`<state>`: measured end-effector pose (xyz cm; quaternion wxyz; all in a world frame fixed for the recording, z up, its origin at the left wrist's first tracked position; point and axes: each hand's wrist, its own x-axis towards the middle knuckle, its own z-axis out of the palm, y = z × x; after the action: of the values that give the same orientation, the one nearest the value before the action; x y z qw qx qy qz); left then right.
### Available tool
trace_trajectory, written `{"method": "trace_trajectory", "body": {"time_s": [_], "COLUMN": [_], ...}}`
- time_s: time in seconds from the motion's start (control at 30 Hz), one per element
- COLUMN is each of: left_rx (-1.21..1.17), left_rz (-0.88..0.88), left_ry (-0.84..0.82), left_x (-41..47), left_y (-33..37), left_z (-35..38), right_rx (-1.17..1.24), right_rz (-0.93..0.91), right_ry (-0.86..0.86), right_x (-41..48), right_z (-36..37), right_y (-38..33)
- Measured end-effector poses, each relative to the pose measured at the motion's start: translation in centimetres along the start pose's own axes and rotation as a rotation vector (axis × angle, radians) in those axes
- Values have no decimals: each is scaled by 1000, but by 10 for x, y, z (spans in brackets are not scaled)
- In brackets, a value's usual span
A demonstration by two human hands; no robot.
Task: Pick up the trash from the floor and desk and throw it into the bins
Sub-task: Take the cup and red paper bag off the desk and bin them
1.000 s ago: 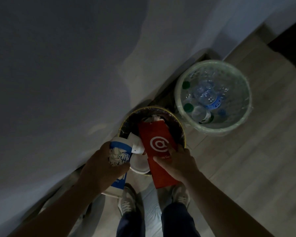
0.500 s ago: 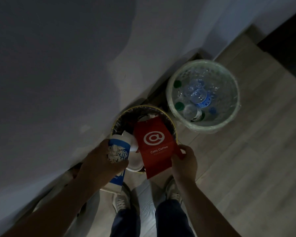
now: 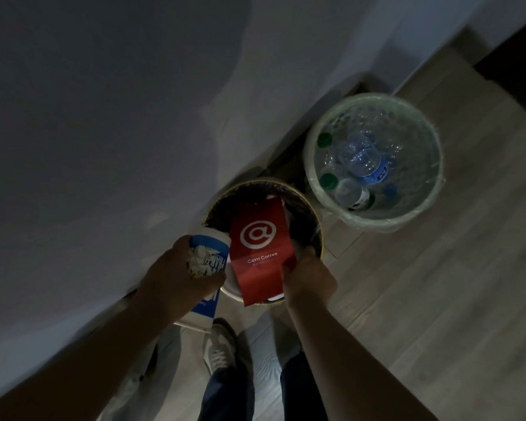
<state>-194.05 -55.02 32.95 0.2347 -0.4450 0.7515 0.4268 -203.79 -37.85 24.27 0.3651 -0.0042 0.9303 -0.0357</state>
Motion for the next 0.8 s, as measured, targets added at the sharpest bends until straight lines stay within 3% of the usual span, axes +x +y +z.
{"method": "trace_trajectory", "body": {"time_s": [0.07,0.17,0.23,0.3,0.47,0.63,0.8], "left_rx": [1,-12,9,29,138,231,313], "left_rz": [7,23,27,32,28,37,23], "left_ry": [-1,0,4,5,-5,-74,-15], "left_x": [3,6,10,15,37,71,97], "left_y": [3,11,15,18,17,22,49], "left_z": [1,4,6,7,13,36,53], "right_rx": [-4,151,14,-157,-269,-130,-79], "right_rz": [-98,-514,-804,-937,-714,-729,-804], "right_ry": [97,167,129,79,-261,-259,-223], "right_x": [0,-5,-7,-2,16,26,30], "right_z": [-3,-9,-11,-5,-5,-9,-6], "right_y": [9,11,9,14,21,27,49]}}
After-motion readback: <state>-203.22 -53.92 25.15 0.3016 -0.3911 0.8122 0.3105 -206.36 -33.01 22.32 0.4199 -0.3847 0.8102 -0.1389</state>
